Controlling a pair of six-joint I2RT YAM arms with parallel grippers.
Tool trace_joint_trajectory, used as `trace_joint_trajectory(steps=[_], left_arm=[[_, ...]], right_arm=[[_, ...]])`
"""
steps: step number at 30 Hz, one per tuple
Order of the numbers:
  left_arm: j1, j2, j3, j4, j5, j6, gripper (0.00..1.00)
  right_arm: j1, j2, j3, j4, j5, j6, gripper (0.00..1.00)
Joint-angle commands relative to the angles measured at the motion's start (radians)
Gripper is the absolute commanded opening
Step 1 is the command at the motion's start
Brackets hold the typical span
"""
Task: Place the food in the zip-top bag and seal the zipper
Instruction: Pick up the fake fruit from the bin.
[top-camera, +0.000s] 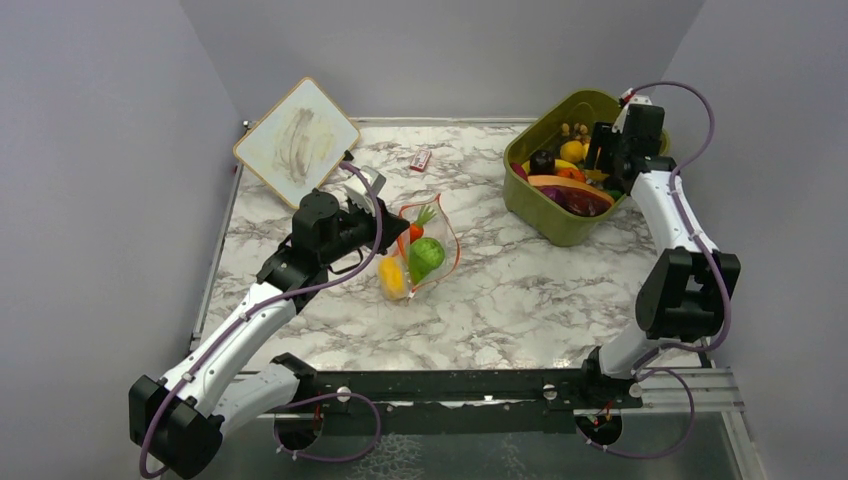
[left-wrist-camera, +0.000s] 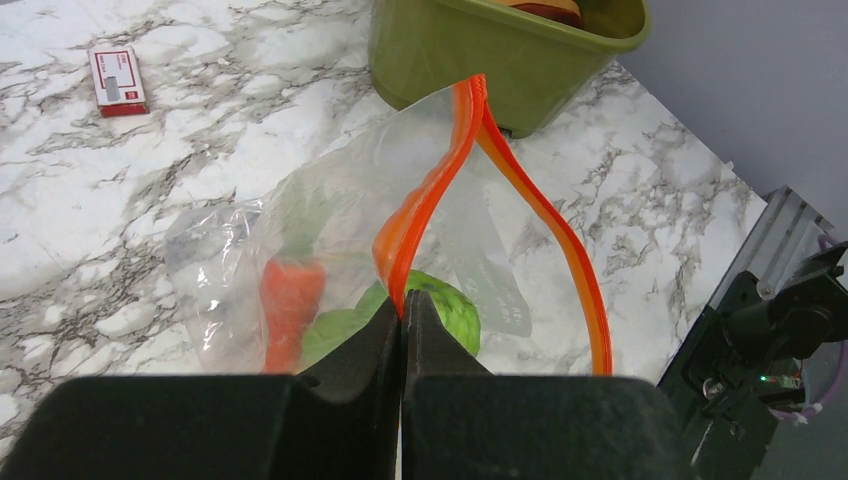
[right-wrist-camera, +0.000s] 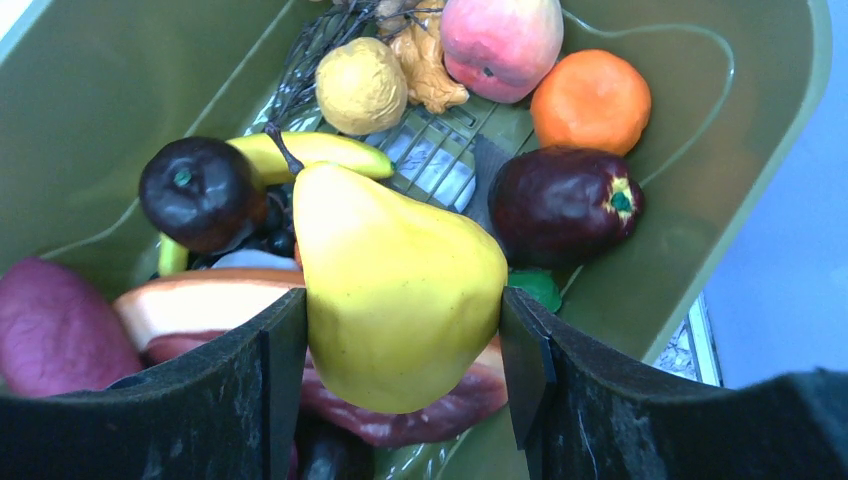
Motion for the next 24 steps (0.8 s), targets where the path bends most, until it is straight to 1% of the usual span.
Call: trace_joint_trajectory(steps=[1,5,11,15,20,24], left_arm=[[0.006,-0.009,0.003,0.039,-0.037,0.010,0.00],[0.005,-0.006,0.002,0.037,-0.038,0.006,0.00],[0.006,-0.002,-0.001,0.043,-0.042,0.000,0.00],[0.006,0.001,0.001,0.044,-0.029,-0.008,0.00],[0.006,0.010,-0.004,0.049,-0.026,-0.013,0.00],[0.006,0.014,0.001,0.049,-0.010,-0.016,0.00]], right_arm=[[-0.004,-0.118,-0.071,0.060,-0.064,0.038,0.44],[0.002,-0.192,-0.129,0.072,-0.116,0.073,0.44],[0.047,-0.285,-0.180,0.086,-0.182,0.131,0.44],[0.101,-0.355,-0.242,0.133,-0.333,0.143,0.44],[0.178,-0.419,-0.289,0.150,-0.411,0.149,0.45],[0.253,-0.468,-0.327,0.196,-0.517,0.148,0.45]])
